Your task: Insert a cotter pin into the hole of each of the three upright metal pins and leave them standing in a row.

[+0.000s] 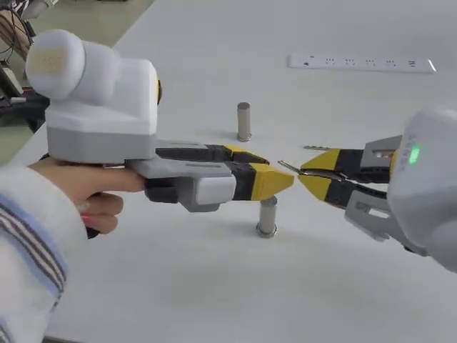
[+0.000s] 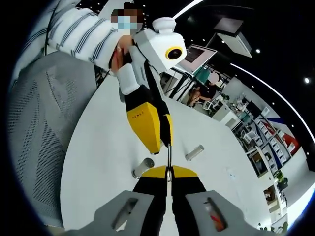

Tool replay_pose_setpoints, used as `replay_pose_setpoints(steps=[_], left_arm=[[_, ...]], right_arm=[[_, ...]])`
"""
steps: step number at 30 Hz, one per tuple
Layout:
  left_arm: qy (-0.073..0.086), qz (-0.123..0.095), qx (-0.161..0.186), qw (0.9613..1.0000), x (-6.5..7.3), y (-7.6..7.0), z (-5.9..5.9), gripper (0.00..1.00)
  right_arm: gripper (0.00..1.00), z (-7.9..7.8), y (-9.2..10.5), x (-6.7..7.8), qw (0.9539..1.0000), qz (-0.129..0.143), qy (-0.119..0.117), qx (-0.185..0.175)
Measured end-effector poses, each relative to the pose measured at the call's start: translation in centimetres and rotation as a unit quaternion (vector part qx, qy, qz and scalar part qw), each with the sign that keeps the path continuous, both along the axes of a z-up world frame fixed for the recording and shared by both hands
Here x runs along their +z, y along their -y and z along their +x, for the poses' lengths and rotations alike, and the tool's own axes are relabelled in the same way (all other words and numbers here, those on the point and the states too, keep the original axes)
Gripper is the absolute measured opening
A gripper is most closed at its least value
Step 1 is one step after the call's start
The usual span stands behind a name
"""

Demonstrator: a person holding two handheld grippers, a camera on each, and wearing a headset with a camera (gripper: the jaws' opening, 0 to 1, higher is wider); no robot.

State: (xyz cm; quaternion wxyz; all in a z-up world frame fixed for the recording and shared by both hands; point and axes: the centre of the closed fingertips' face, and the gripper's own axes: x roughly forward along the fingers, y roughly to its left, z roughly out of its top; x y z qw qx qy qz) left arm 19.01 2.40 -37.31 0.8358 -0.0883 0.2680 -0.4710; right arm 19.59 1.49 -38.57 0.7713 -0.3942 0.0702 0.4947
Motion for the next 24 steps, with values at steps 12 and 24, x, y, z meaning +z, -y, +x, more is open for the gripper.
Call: replay_pose_setpoints(steps=[12, 24], left_arm=[[-0.002, 0.007, -0.021, 0.9998, -0.3, 0.5, -0.5, 0.11], [-0.005, 0.011, -0.019, 0.9997, -0.7, 0.3, -0.3, 0.04]], right_arm=[[0.00, -1.0, -0.8, -0.3, 0.9998, -0.009, 0.006, 0.014], [0.00, -1.3, -1.0, -0.5, 0.9997, -0.017, 0.005, 0.019]])
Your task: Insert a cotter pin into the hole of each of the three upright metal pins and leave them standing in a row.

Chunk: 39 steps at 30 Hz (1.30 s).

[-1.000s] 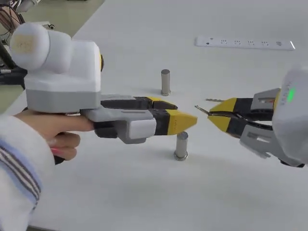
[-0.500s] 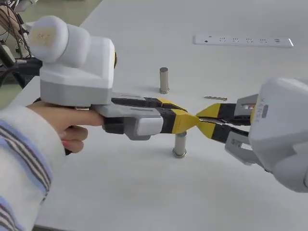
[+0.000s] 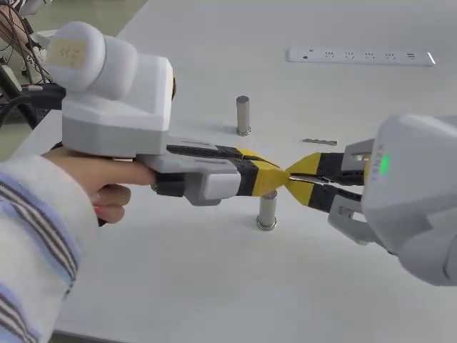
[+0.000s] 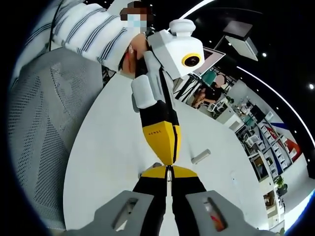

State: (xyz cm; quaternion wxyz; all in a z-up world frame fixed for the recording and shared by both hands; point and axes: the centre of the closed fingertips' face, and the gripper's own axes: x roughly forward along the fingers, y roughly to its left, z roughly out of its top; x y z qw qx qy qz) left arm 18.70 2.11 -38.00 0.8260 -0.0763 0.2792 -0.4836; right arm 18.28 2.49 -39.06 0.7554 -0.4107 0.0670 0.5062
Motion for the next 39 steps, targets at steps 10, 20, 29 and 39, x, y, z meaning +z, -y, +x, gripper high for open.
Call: replay_pose_setpoints(steps=[10, 20, 29, 39], left_arm=[[0.011, 0.009, 0.000, 0.9999, -0.2, -0.2, 0.2, 0.00], [0.006, 0.020, -0.010, 0.9997, -0.5, -0.5, -0.3, 0.00], [0.015, 0.038, -0.007, 0.9991, -0.8, -0.6, -0.4, 0.00], [-0.019, 0.034, 0.023, 0.9990, -1.1, -0.7, -0.5, 0.00]], right_arm=[[0.00, 0.1, 0.0, 0.3, 1.0000, 0.005, 0.000, -0.001], [0.00, -0.2, -0.3, 0.2, 0.9999, 0.002, 0.006, 0.008], [0.00, -0.2, -0.5, -0.1, 0.9998, -0.001, -0.002, 0.018], [0.00, -0.3, -0.6, -0.3, 0.9991, -0.012, -0.009, 0.040]])
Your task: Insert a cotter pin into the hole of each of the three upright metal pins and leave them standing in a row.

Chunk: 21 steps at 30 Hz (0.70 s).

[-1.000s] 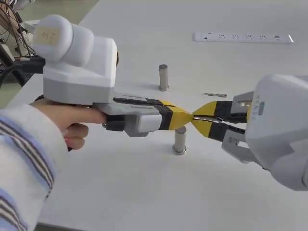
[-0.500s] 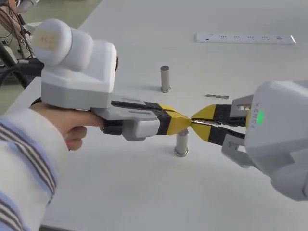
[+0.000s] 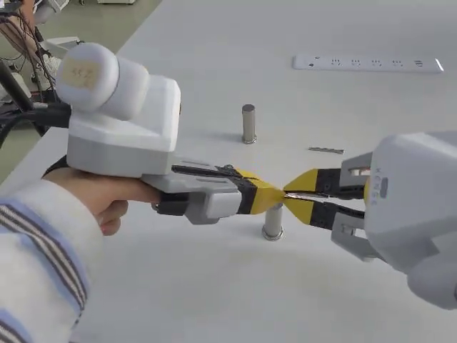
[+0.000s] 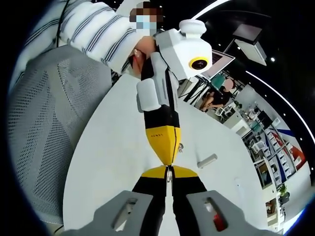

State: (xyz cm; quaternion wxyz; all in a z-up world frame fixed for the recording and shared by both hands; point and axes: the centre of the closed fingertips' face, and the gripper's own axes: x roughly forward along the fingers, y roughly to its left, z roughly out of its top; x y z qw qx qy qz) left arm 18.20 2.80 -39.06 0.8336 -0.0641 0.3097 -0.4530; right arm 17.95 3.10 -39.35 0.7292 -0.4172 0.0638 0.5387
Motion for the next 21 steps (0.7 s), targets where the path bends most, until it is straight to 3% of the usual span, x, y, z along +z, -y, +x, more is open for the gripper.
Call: replay_pose_setpoints(steps=[4, 7, 13, 18, 21], left_arm=[[0.015, 0.007, -0.002, 0.9999, 0.1, -0.1, -0.1, 0.00], [0.016, 0.005, 0.000, 0.9998, 0.1, -0.3, -0.1, 0.00], [0.038, 0.010, 0.003, 0.9992, 0.6, -1.0, 0.0, 0.00], [0.074, 0.020, -0.001, 0.9970, 1.1, -1.6, 0.2, 0.00], [0.101, 0.026, -0.002, 0.9946, 1.5, -2.0, 0.5, 0.00]], right_arm=[[0.00, -0.1, -0.1, 0.1, 1.0000, 0.000, -0.004, 0.008], [0.00, -0.1, -0.4, 0.2, 0.9999, 0.006, -0.003, 0.013], [0.05, 0.4, -0.4, 0.2, 0.9996, 0.025, -0.012, -0.005], [0.12, 1.0, -0.1, 0.3, 0.9989, 0.035, -0.025, -0.018], [0.16, 1.2, 0.2, 0.3, 0.9963, 0.055, -0.060, -0.030]])
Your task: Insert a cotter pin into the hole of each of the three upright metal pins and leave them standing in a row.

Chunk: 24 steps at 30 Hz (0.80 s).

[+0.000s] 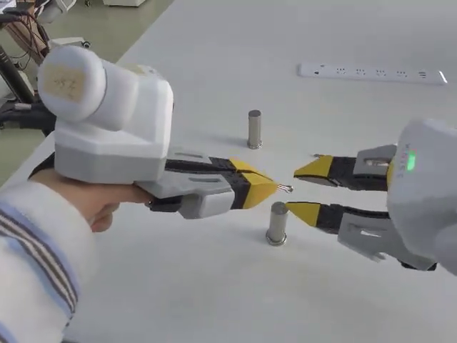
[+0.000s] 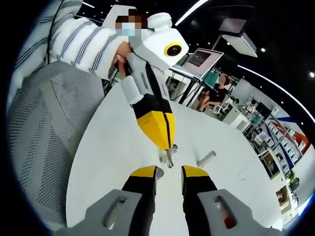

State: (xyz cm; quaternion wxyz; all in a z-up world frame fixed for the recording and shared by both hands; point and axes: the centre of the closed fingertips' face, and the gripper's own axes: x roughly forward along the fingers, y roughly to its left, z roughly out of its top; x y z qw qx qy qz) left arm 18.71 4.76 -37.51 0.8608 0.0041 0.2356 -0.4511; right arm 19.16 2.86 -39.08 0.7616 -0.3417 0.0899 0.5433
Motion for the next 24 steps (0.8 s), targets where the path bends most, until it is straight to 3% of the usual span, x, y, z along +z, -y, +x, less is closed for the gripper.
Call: replay_pose_setpoints(steps=[3, 6, 7, 10, 12, 15, 19, 20, 21, 22, 23, 24], left_arm=[[0.021, 0.010, -0.010, 0.9997, 0.2, -0.3, 0.0, 0.00], [0.046, 0.016, -0.019, 0.9986, 0.6, -0.4, 0.0, 0.00], [0.053, 0.019, -0.022, 0.9982, 0.7, -0.4, 0.0, 0.00], [0.066, 0.027, -0.031, 0.9970, 0.7, -0.4, 0.0, 0.00], [0.076, 0.035, -0.036, 0.9958, 0.7, -0.3, 0.0, 0.00], [0.085, 0.040, -0.043, 0.9946, 0.7, -0.2, 0.0, 0.00], [0.097, 0.034, -0.051, 0.9934, 1.1, 0.1, -0.1, 0.00], [0.098, 0.034, -0.048, 0.9935, 1.1, 0.2, 0.0, 0.00], [0.084, 0.026, -0.029, 0.9957, 1.2, 0.1, 0.2, 0.00], [0.080, 0.018, -0.028, 0.9962, 1.3, 0.2, 0.2, 0.00], [0.098, 0.019, -0.032, 0.9945, 1.6, 0.2, 0.5, 0.00], [0.105, 0.018, -0.032, 0.9938, 1.7, 0.1, 0.7, 0.00]], right_arm=[[0.29, 0.3, 0.6, -0.5, 0.9989, 0.010, -0.044, -0.015], [0.23, 1.0, 1.4, -0.9, 0.9975, 0.007, -0.064, -0.028], [0.21, 1.2, 1.7, -1.2, 0.9959, 0.012, -0.081, -0.038], [0.26, 1.3, 2.0, -1.9, 0.9914, 0.022, -0.121, -0.047], [0.26, 1.5, 2.2, -1.9, 0.9906, 0.027, -0.125, -0.049], [0.25, 1.2, 2.1, -1.8, 0.9857, 0.045, -0.153, -0.054], [0.22, 0.9, 1.9, -1.6, 0.9814, 0.061, -0.175, -0.049], [0.23, 0.9, 1.8, -1.5, 0.9808, 0.065, -0.177, -0.051], [0.23, 0.8, 1.8, -1.5, 0.9809, 0.066, -0.176, -0.050], [0.22, 0.9, 1.7, -1.4, 0.9809, 0.067, -0.175, -0.051], [0.20, 0.8, 1.7, -1.3, 0.9809, 0.068, -0.175, -0.051], [0.19, 0.6, 1.6, -1.2, 0.9807, 0.066, -0.178, -0.048]])
